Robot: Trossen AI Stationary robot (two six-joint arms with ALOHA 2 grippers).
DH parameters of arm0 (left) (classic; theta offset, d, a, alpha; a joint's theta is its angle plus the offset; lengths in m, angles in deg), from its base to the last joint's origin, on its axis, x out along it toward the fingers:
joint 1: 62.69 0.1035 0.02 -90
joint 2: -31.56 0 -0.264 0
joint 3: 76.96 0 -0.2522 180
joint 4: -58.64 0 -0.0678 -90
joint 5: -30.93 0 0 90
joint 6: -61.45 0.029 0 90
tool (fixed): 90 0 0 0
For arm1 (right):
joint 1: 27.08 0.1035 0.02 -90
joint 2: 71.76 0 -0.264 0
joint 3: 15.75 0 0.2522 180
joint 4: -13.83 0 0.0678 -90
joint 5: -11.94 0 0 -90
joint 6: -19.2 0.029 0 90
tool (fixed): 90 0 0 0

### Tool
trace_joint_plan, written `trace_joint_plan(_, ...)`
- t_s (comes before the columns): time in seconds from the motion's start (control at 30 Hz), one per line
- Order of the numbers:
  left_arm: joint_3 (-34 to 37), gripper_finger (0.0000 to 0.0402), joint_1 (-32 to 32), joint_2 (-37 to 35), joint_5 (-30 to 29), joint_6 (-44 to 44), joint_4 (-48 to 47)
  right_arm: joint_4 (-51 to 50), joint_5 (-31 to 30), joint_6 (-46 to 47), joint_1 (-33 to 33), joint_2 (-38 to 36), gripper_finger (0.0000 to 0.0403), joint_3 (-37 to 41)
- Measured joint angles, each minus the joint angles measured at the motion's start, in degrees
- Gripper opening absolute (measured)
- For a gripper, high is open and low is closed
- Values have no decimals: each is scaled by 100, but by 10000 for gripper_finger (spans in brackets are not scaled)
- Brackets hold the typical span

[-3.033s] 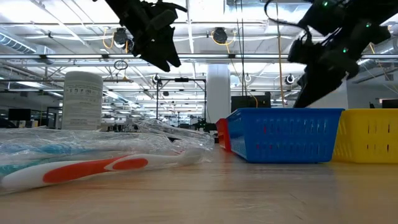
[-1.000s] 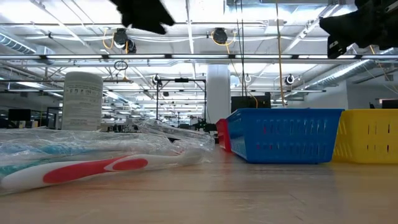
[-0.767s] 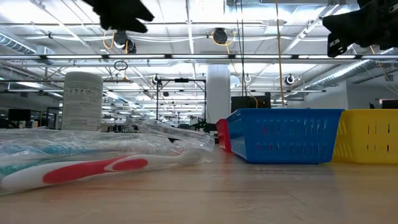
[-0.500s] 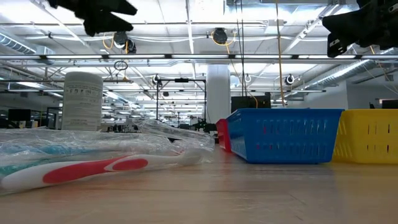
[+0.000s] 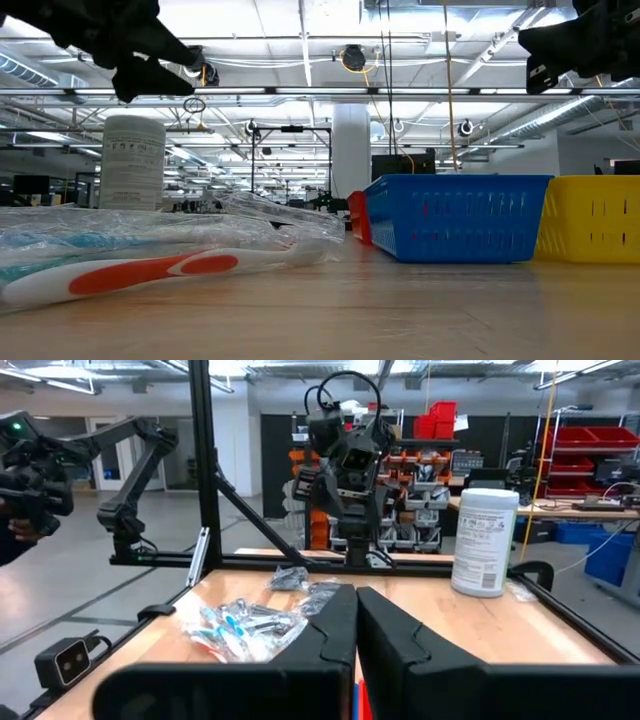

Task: Pick & Place Travel size toiletries
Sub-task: Put the black hairbrush into the orange bin

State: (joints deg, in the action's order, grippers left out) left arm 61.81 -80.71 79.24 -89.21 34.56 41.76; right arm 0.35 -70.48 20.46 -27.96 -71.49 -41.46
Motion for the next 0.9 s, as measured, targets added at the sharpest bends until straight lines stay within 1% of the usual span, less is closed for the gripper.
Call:
trace_joint_plan(0.13, -2, 285, -8, -3, 47, -769, -558, -16, 0, 0, 0, 0, 0, 0)
trace_joint_plan(0.17, -2, 285, -17, -3, 161, -1003, -728, -21, 0, -6, 0, 0, 0, 0)
trace_joint_plan(0.27, -4, 285, -17, 4, 752, -1685, -1365, -55, 0, -42, 0, 0, 0, 0)
trace_joint_plan(0.37, -7, 285, -12, 189, 1191, -2718, -2163, -91, 0, -42, 0, 0, 0, 0)
trace_joint_plan(0.43, -7, 285, -11, 284, 1560, -3529, -2952, -125, -2, -45, 0, 0, 0, 0)
trace_joint_plan(0.53, -7, 285, -11, 448, 2281, -4792, -4080, -166, -2, -58, 0, 1, 0, 0)
trace_joint_plan(0.6, -7, 285, -11, 597, 2747, -5398, -4729, -193, -2, -94, 0, 0, 0, 0)
trace_joint_plan(0.63, -7, 285, -11, 661, 2937, -5605, -4961, -198, -4, -111, 0, 2, 0, 0)
trace_joint_plan(0.67, -1, 285, -11, 734, 3047, -5642, -4975, -200, -2, -133, 0, 2, 0, 0)
trace_joint_plan(0.9, -17, 285, -7, 1245, 3118, -5726, -4934, -180, -22, -175, 0, 2, 0, 78)
